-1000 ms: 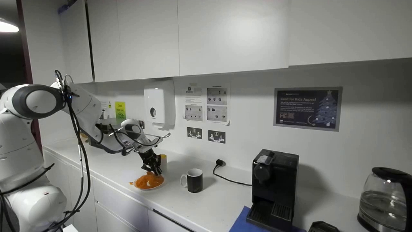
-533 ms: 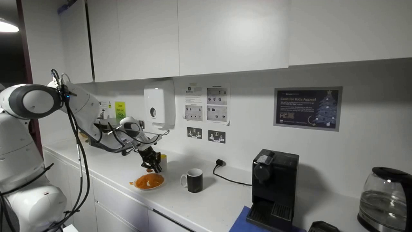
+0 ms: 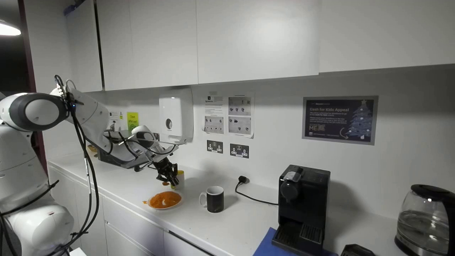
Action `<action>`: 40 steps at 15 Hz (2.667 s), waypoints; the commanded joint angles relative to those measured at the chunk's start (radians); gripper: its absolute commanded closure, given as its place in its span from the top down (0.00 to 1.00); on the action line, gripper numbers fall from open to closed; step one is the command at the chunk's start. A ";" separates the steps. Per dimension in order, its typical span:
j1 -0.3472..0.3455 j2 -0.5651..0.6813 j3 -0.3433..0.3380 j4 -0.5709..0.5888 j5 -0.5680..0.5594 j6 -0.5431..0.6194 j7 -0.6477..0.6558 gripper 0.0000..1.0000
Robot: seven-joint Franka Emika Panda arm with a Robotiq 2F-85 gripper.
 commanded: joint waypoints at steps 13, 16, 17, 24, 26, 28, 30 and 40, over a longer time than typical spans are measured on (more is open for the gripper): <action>0.034 0.039 0.043 0.213 0.092 -0.240 -0.036 0.03; 0.033 0.065 0.051 0.258 0.104 -0.270 -0.029 0.03; 0.033 0.078 0.053 0.276 0.108 -0.282 -0.027 0.03; 0.032 0.167 0.069 0.388 0.115 -0.351 -0.008 0.03; 0.032 0.189 0.073 0.417 0.114 -0.363 -0.002 0.03; 0.032 0.211 0.076 0.445 0.113 -0.373 0.001 0.03; 0.033 0.228 0.078 0.467 0.112 -0.383 0.004 0.03; 0.035 0.311 0.086 0.561 0.113 -0.398 0.010 0.03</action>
